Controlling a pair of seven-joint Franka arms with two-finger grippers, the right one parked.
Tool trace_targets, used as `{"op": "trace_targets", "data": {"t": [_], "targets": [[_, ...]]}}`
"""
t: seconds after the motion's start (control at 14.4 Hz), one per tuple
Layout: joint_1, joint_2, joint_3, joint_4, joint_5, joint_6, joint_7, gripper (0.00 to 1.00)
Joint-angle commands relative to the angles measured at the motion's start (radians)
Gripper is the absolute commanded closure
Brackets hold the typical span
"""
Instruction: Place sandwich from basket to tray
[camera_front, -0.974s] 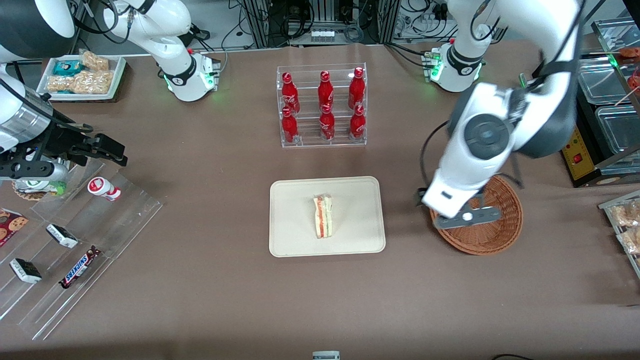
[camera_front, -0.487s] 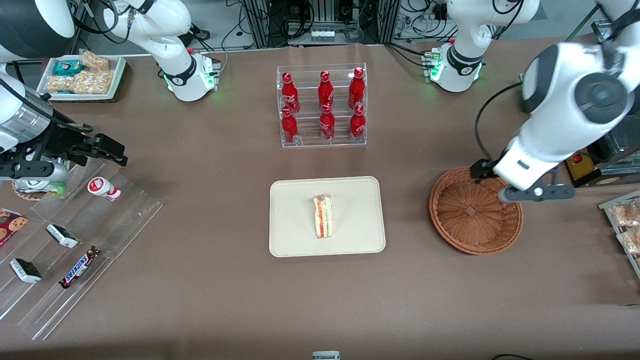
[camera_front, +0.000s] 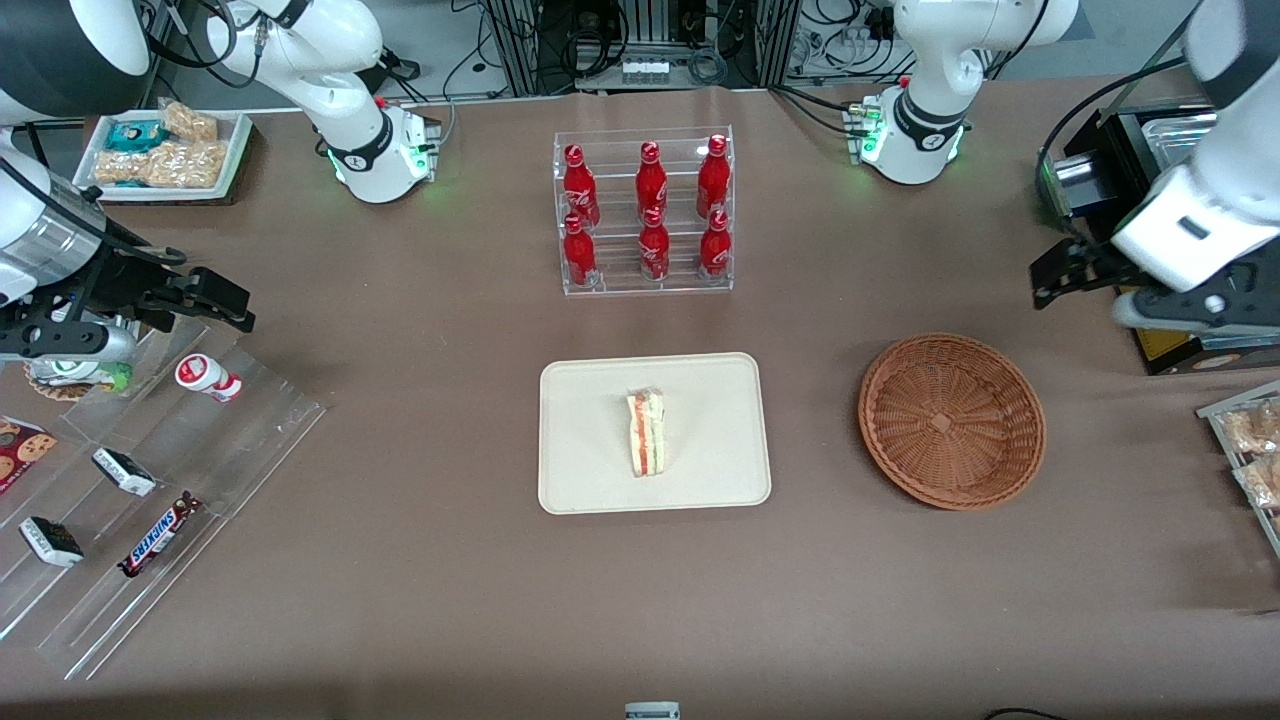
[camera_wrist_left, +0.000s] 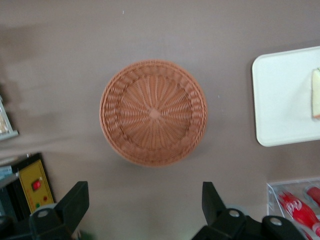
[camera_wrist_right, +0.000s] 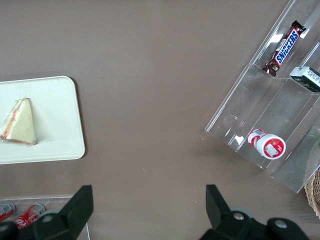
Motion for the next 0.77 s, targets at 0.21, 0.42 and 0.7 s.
{"op": "trace_targets", "data": {"t": [0.21, 0.42, 0.7], "targets": [[0.007, -0.011, 0.036, 0.021, -0.038, -0.061, 0.033, 0.00], [0.004, -0.013, 0.032, 0.013, -0.037, -0.050, 0.031, 0.00], [0.004, -0.008, 0.032, 0.010, -0.037, -0.047, 0.031, 0.00]]}}
